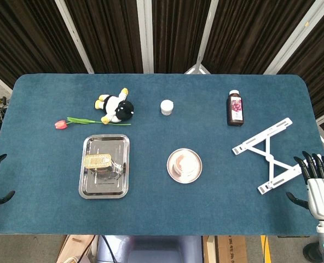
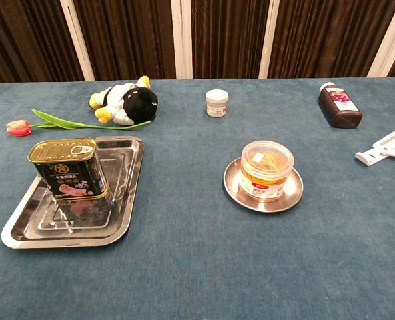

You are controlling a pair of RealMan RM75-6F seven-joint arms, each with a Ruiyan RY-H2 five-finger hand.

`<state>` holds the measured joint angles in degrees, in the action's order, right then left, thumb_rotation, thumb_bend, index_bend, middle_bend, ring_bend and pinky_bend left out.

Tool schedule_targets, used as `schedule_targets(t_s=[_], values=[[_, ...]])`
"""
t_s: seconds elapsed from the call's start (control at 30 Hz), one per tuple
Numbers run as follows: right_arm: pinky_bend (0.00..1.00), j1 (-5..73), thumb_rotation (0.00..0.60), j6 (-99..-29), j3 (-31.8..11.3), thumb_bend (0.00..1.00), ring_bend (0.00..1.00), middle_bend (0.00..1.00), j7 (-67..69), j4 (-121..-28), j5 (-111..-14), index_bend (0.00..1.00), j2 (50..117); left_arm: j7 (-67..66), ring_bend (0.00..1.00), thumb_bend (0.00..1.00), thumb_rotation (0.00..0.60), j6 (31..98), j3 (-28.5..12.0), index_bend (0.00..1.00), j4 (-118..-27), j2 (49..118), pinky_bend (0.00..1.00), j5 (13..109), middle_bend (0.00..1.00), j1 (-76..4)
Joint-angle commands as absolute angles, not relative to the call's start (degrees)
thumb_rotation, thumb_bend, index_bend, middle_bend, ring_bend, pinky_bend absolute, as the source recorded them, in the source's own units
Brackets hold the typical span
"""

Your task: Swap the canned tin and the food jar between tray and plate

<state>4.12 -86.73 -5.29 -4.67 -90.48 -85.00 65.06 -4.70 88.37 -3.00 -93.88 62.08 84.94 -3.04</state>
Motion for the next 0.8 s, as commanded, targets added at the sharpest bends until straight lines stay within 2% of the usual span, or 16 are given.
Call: schedule_targets(t_s=[0.03,0.33,0.8], values=[[0.0,4.1,0.6,-86.8,-5.2,0.06,0.0,0.09,-4.8,-90.5,-85.1,0.16,65.1,-4.6,0.0,0.11,0.6,88.3,-3.1,0.14,-93.7,62.3,0.06,85.0,0.01,-3.2],[0.0,3.8,0.6,-87.3,-4.9,0.06,0.0,0.08,-4.3,-91.5,-85.7,0.16,64.5,-5.2,0.0,0.11,0.6,88.8,-2.6,0.14,-94.0,62.5,0.06,86.2,0.01,-3.0],[0.0,5.0,0.6,-81.8,-3.5,0.06,0.0,0.03,0.1,-93.9,-84.8,0.11,63.0,-6.8,0.0,0.11,0.6,87.7,-2.8,0.14,-94.0,62.8,0.06,85.1,0.0,-3.3]])
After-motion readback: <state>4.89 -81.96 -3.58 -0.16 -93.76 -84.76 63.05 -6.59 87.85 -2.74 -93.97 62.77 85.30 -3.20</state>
